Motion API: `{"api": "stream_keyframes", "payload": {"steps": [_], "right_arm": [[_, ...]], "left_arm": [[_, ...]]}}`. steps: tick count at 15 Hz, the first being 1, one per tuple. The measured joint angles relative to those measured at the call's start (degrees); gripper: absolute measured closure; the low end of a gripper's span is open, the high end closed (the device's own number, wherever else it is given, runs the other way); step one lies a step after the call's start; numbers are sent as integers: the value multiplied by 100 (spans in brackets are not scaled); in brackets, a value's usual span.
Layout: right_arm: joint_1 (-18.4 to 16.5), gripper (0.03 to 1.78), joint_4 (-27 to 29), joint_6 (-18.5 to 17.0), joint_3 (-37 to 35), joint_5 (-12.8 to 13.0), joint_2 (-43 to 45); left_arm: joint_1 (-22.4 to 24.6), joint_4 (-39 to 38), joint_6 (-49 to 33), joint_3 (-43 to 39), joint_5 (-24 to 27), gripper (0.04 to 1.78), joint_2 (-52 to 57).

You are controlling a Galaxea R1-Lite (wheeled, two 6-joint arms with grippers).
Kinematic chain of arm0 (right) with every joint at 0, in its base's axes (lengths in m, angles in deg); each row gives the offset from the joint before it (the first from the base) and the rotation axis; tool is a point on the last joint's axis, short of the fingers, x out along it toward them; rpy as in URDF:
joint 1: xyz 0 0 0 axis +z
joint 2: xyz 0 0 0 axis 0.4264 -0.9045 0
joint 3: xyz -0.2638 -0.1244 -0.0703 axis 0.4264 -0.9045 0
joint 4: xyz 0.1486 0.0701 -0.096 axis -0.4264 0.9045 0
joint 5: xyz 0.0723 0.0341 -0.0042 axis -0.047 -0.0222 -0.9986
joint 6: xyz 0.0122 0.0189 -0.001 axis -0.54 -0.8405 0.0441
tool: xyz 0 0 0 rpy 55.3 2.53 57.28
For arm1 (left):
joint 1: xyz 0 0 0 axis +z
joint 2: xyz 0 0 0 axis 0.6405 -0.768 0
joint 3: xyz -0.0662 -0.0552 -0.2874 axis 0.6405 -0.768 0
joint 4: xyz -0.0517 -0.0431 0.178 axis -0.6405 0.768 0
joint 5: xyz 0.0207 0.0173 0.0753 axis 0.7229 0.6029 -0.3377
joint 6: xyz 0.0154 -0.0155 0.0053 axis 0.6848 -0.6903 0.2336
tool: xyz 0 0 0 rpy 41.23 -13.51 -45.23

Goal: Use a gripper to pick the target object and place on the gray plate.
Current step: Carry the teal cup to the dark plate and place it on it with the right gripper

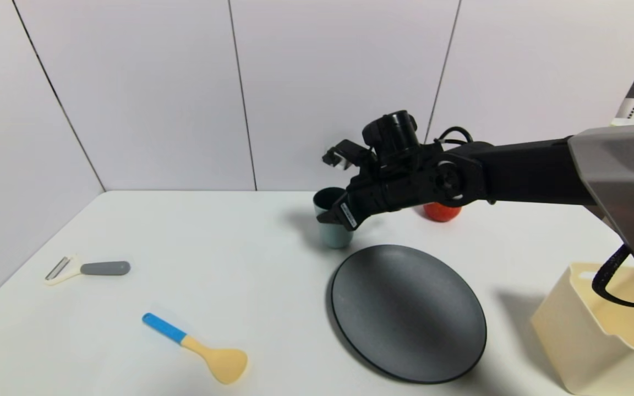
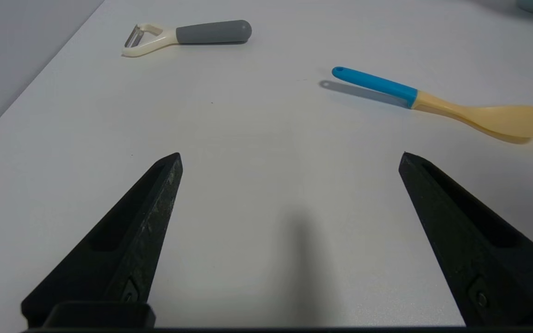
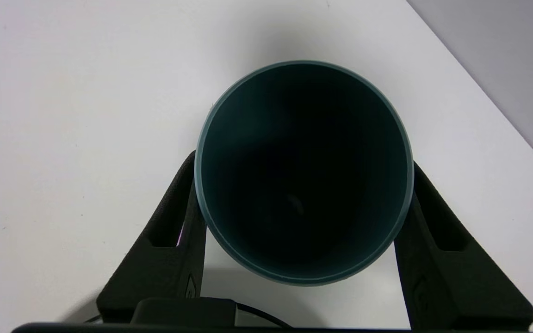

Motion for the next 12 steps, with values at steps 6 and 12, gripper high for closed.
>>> {"api": "stream_keyframes", "payload": {"steps": [6,12], "right_arm": [[-99,72,88,-317,-41,-2,603],[-217,72,372,-1039,-1443,-41,2423]], "left_arm": [[0,0,1,0,-2,13,0],[0,-2,0,0,-2,13,0]]}}
